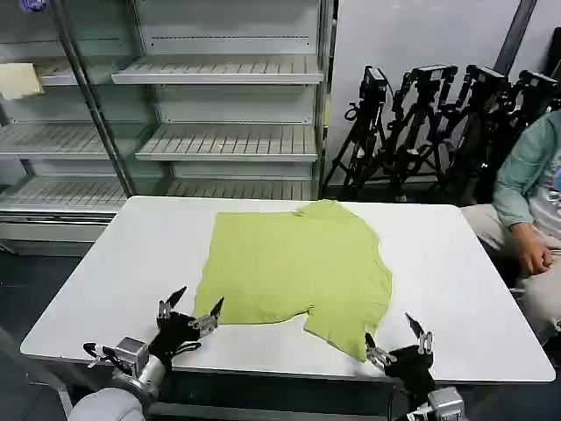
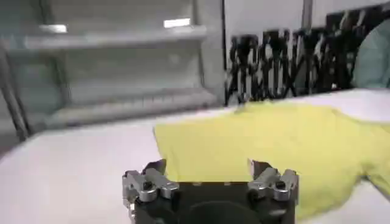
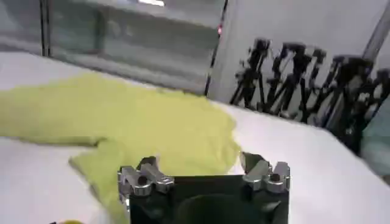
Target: Fold and organize the clothes.
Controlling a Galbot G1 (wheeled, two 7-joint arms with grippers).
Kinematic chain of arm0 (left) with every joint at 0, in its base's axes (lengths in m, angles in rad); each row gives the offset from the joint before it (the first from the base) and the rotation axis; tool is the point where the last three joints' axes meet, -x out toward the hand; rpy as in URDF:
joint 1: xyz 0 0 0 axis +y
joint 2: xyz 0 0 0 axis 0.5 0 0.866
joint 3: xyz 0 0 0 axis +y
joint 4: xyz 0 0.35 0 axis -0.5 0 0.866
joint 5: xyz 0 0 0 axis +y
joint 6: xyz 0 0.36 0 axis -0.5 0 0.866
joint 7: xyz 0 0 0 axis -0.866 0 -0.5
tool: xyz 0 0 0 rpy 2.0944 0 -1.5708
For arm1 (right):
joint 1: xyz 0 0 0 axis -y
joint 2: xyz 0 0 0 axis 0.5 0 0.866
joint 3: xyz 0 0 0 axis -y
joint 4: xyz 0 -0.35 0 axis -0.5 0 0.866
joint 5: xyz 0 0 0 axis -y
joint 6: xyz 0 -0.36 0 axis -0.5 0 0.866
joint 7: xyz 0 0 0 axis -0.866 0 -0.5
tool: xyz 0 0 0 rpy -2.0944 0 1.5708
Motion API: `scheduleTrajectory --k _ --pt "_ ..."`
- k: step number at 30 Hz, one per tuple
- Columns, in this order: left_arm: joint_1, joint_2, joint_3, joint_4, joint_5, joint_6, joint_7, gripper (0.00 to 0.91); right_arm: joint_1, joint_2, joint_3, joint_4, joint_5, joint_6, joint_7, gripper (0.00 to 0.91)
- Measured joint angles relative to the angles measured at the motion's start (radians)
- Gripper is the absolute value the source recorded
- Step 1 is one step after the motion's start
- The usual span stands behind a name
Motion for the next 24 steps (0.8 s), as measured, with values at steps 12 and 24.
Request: scheduleTrajectory --k 12,24 --pt "0.005 0.005 -0.049 0.048 -0.056 0.072 -0.021 0.907 0.038 0.006 -0.072 -0.009 0.006 -0.041 0.026 0.907" --pt "0.01 -0.011 -0.066 0.07 -0.077 0.097 -0.024 0.907 0.046 0.016 -0.078 -0.008 0.016 -0.079 0.053 0.907"
